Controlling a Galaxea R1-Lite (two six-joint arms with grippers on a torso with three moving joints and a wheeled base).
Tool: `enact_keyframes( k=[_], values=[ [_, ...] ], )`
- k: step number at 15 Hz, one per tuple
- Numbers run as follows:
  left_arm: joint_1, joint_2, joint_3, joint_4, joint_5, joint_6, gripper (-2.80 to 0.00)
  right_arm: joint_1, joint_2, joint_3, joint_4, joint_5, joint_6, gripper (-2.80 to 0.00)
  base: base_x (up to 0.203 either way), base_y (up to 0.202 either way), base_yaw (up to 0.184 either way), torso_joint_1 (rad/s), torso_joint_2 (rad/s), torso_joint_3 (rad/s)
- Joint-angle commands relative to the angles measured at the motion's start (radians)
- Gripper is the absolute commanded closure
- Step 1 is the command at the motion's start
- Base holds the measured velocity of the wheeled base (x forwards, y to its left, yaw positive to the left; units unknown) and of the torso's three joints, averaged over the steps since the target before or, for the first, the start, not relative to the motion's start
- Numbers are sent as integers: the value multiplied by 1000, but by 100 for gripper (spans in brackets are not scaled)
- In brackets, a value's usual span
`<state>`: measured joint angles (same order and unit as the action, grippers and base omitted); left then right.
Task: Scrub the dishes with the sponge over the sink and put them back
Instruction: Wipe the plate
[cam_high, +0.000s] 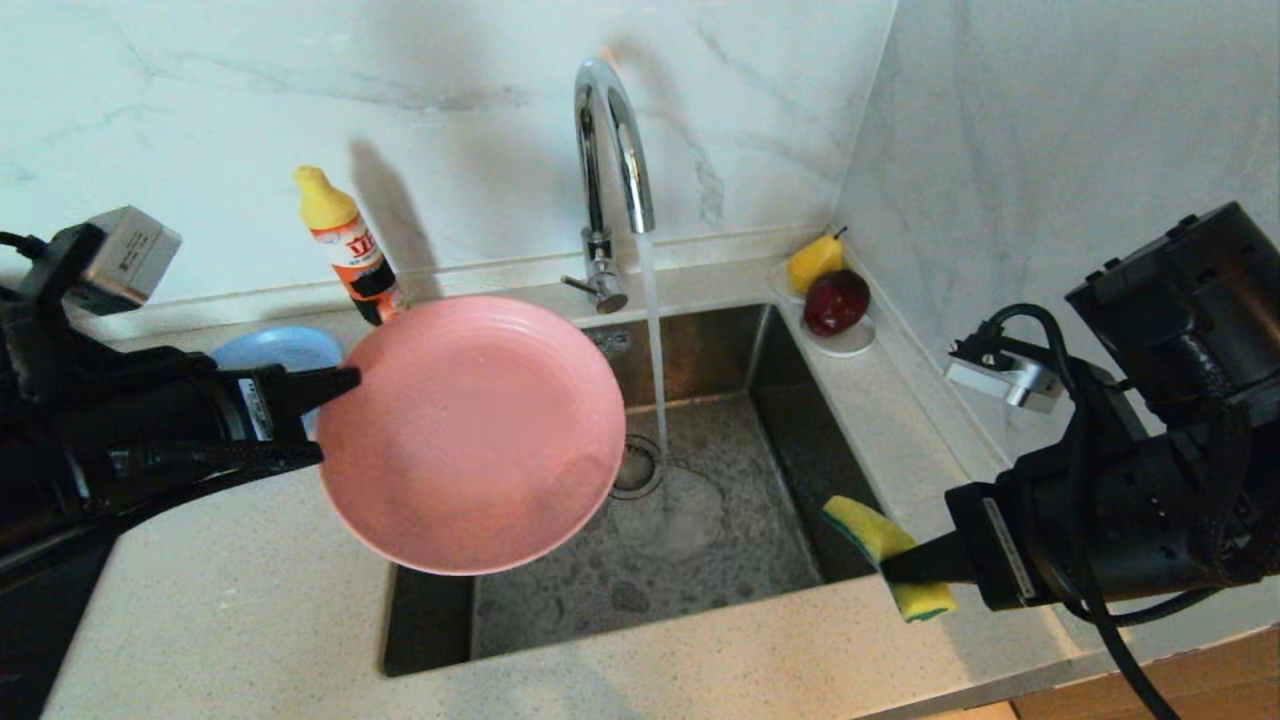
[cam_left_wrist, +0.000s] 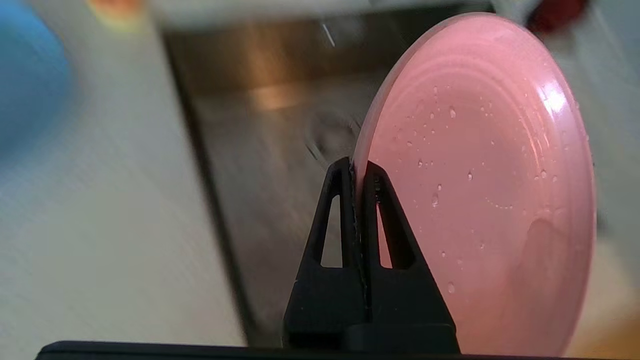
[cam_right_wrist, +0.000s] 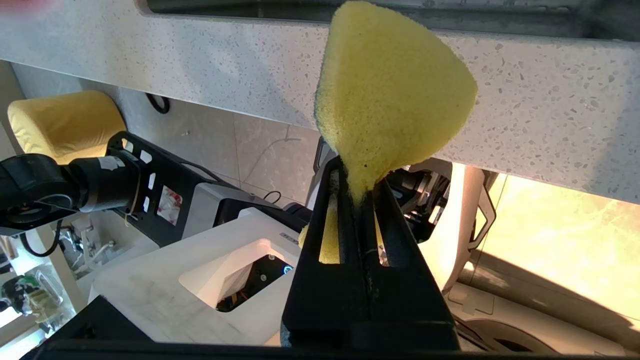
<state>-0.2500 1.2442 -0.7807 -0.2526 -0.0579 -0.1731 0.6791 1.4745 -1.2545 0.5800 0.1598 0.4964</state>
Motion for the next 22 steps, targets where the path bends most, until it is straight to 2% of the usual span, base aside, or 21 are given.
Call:
enact_keyframes(
  k=[1,3,6,7,9,10,13,17,20,22],
  values=[
    [0,-36,-36,146,-68,-40,0,0,-6,-7,3,3,2,0,0,0,0,0,0,0],
    [0,-50,-16,190,-82,-38,0,2,-8,-22,-2,19,-1,0,0,0,0,0,0,0],
    [-10,-74,46,183,-95,-13,0,8,-10,-69,-15,40,1,0,0,0,0,0,0,0],
    [-13,-84,69,182,-103,21,0,29,-11,-89,-12,44,2,0,0,0,0,0,0,0],
    [-19,-97,133,172,-112,158,0,55,10,-123,-12,47,1,0,0,0,0,0,0,0],
    [-42,-97,159,151,-113,191,0,72,24,-144,-11,47,1,0,0,0,0,0,0,0],
    [-89,-88,218,27,-108,211,0,122,84,-200,-9,62,2,0,0,0,0,0,0,0],
    [-159,-88,235,15,-103,217,0,210,209,-315,-6,70,4,0,0,0,0,0,0,0],
    [-161,-86,235,13,-105,240,0,279,266,-407,34,70,4,0,0,0,0,0,0,0],
    [-161,-69,225,3,-105,266,0,317,295,-416,38,70,4,0,0,0,0,0,0,0]
  ],
)
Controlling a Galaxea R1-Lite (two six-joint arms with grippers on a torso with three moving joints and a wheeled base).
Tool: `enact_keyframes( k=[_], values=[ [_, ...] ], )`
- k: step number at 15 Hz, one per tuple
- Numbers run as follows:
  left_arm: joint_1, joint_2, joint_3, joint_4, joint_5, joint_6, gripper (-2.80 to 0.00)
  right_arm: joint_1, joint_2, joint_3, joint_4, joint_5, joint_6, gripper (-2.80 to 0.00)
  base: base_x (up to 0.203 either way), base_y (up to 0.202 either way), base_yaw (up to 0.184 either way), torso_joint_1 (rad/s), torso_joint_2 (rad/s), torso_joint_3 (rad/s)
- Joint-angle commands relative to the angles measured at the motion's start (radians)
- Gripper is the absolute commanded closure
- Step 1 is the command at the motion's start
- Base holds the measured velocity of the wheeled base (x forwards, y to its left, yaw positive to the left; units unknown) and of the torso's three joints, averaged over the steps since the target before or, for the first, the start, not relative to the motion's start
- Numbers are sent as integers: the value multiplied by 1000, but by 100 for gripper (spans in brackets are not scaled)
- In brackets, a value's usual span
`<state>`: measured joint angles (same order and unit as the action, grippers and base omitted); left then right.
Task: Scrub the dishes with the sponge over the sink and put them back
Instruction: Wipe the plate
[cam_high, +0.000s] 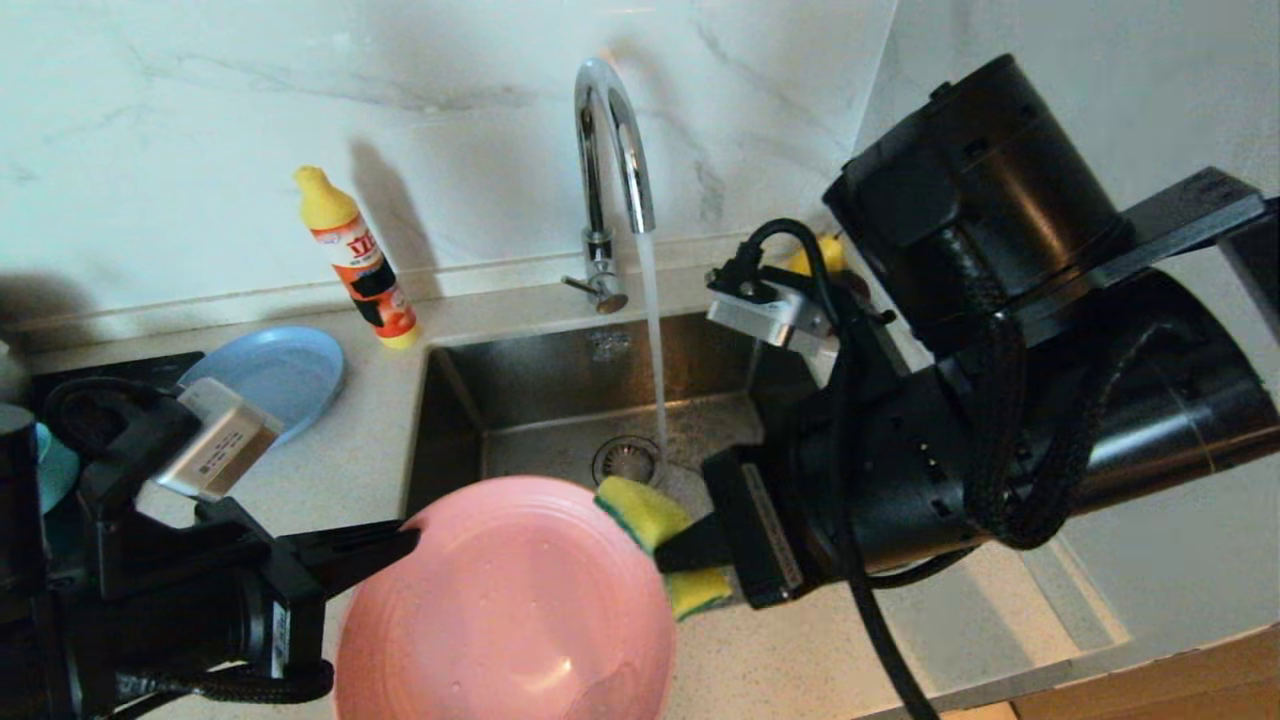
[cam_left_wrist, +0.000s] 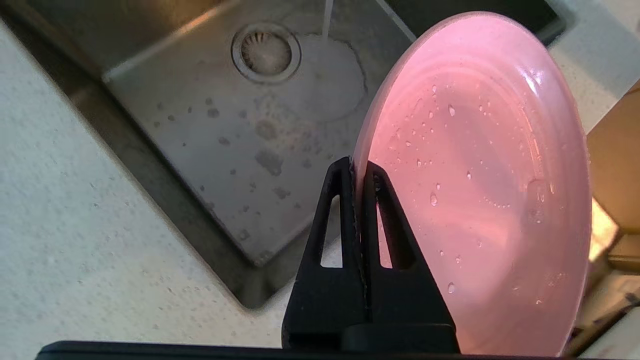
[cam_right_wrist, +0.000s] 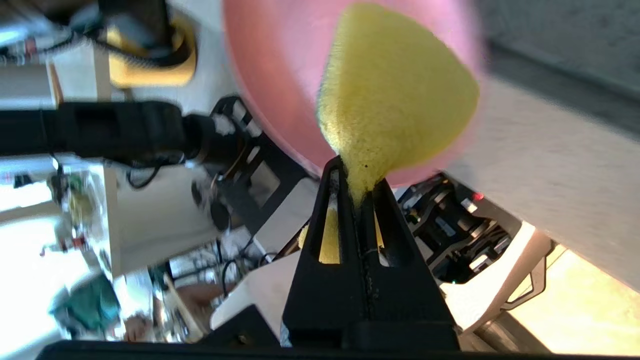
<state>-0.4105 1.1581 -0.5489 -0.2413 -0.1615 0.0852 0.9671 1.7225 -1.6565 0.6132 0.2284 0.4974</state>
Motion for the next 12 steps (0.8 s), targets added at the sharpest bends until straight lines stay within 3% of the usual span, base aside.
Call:
enact_keyframes(
  k=[1,6,12],
  values=[
    [-1,31,-7,-40,0,14,0,39,62,-17,4,2,3,0,0,0,0,0,0,0],
    [-13,96,4,-213,0,59,0,42,144,-59,-1,3,7,0,0,0,0,0,0,0],
    [-31,124,4,-269,0,102,0,58,212,-118,5,8,12,0,0,0,0,0,0,0]
  ],
)
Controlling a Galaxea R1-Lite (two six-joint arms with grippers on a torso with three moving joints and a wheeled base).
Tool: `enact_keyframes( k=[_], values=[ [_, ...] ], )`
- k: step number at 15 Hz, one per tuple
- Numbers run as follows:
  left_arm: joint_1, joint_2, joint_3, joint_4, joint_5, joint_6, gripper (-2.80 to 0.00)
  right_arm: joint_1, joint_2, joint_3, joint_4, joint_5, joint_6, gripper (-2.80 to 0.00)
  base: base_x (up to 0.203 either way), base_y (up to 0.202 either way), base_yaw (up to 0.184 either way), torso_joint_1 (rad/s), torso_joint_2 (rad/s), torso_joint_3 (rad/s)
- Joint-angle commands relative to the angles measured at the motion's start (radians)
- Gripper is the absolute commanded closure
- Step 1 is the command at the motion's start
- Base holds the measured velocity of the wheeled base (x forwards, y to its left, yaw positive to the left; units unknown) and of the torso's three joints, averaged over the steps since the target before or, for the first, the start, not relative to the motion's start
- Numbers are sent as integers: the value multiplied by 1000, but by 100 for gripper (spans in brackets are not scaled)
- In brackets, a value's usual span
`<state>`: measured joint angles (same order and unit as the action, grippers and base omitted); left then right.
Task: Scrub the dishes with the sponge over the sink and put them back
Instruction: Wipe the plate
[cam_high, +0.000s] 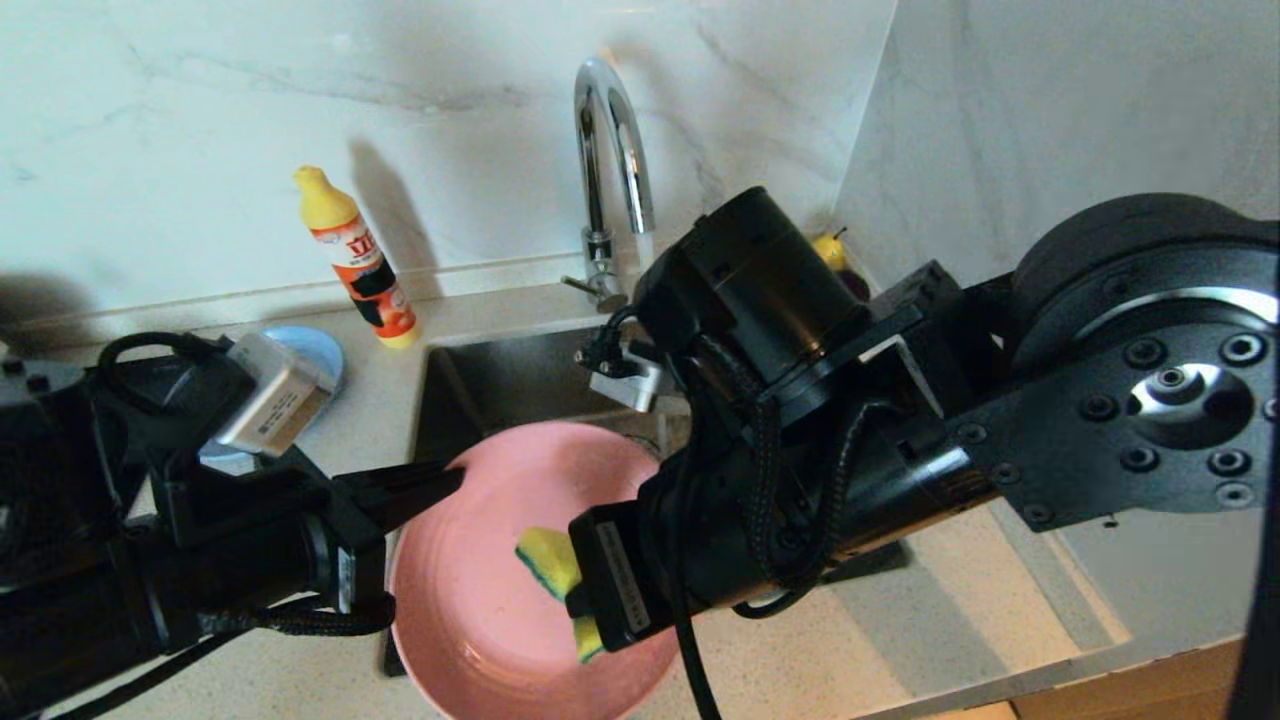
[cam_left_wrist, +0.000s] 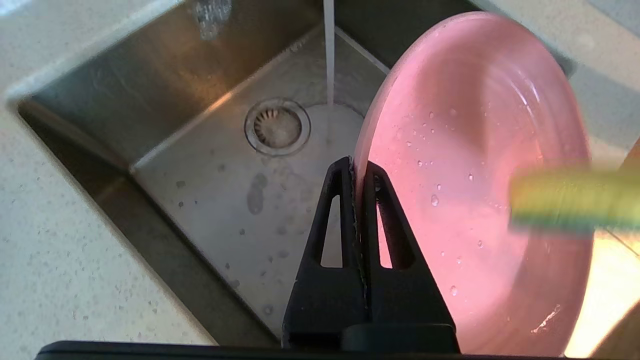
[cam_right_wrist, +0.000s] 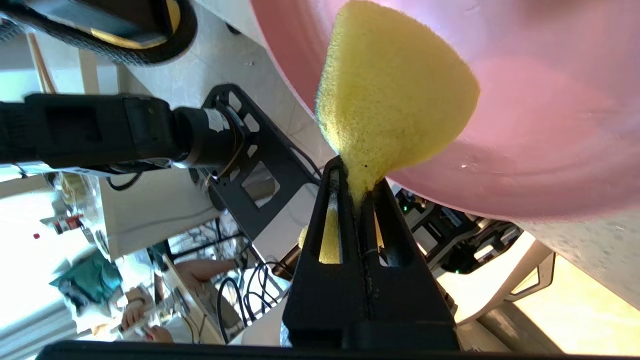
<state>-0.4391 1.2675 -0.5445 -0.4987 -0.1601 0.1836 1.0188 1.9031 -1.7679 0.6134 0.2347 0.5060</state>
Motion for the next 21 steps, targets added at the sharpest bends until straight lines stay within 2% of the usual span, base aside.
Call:
enact_keyframes(
  k=[1,5,14,18,21],
  values=[
    [-4,16,-2,-18,-1,4,0,8,42,-13,5,1,3,0,0,0,0,0,0,0],
    [-6,19,0,-20,-1,4,0,31,84,-51,7,1,39,0,0,0,0,0,0,0],
    [-10,12,15,-21,-1,-1,0,53,155,-83,7,1,47,0,0,0,0,0,0,0],
    [-9,-3,29,-23,-1,-1,0,44,184,-117,7,0,53,0,0,0,0,0,0,0],
    [-10,-19,26,-21,-1,-4,0,6,169,-127,6,-2,77,0,0,0,0,0,0,0]
  ],
)
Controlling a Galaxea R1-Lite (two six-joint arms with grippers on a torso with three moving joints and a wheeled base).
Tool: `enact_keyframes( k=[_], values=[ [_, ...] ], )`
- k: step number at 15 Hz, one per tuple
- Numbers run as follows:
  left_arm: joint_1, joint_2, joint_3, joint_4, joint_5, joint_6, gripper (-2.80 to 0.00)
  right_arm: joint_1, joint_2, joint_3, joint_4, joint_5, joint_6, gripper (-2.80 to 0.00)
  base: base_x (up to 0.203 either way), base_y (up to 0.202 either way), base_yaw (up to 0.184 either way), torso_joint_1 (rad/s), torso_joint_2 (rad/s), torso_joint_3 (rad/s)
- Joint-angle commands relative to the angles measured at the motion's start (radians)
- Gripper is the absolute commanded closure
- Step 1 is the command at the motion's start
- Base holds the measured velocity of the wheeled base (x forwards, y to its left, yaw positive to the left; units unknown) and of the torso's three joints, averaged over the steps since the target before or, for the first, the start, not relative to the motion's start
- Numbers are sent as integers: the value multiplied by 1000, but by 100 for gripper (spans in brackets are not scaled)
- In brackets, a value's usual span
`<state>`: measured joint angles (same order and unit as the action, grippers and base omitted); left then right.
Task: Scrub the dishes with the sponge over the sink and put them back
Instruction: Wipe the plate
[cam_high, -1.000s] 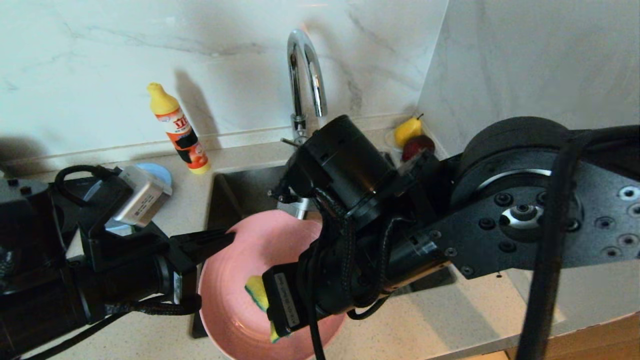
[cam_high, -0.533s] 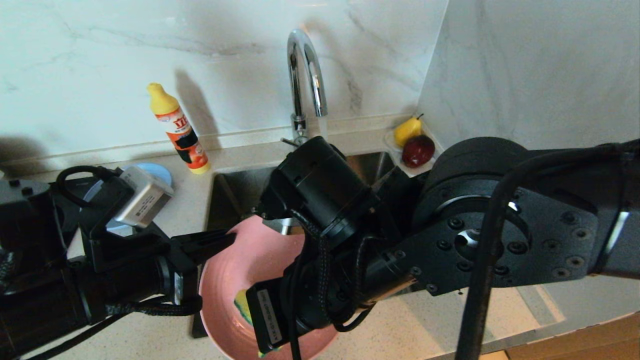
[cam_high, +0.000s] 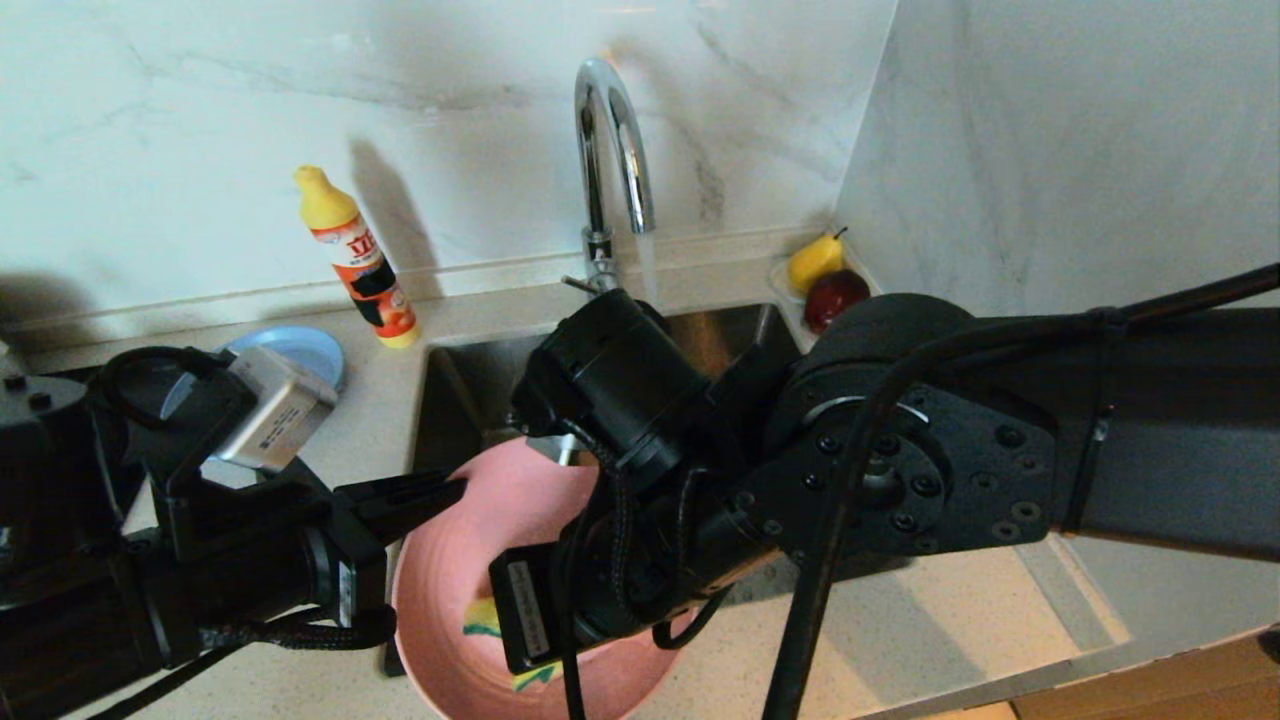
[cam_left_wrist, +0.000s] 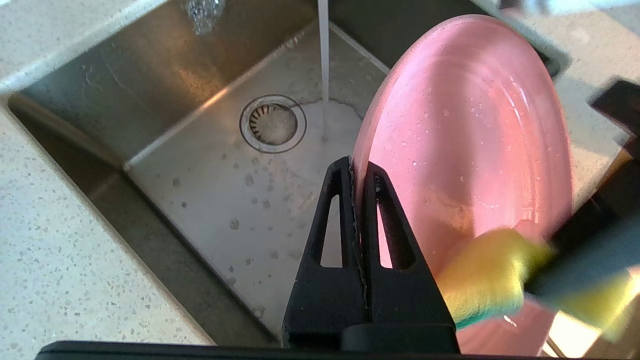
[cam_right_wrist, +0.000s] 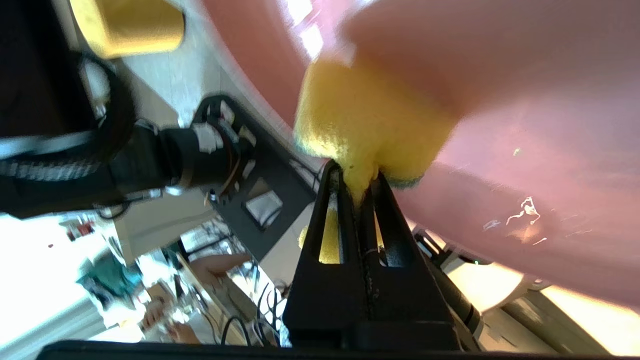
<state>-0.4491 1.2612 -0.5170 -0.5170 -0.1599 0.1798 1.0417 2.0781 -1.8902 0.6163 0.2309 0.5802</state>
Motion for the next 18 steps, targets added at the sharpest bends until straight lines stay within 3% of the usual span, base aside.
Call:
enact_keyframes(
  k=[1,13,18],
  values=[
    [0,-14,2,-3,-1,-1,0,-27,-18,-4,3,2,3,0,0,0,0,0,0,0],
    [1,-44,7,-3,-3,-6,0,-136,-119,-12,81,-7,-5,0,0,0,0,0,0,0],
    [1,-56,-9,-3,-1,-10,0,-152,-156,76,110,-8,-15,0,0,0,0,0,0,0]
  ],
)
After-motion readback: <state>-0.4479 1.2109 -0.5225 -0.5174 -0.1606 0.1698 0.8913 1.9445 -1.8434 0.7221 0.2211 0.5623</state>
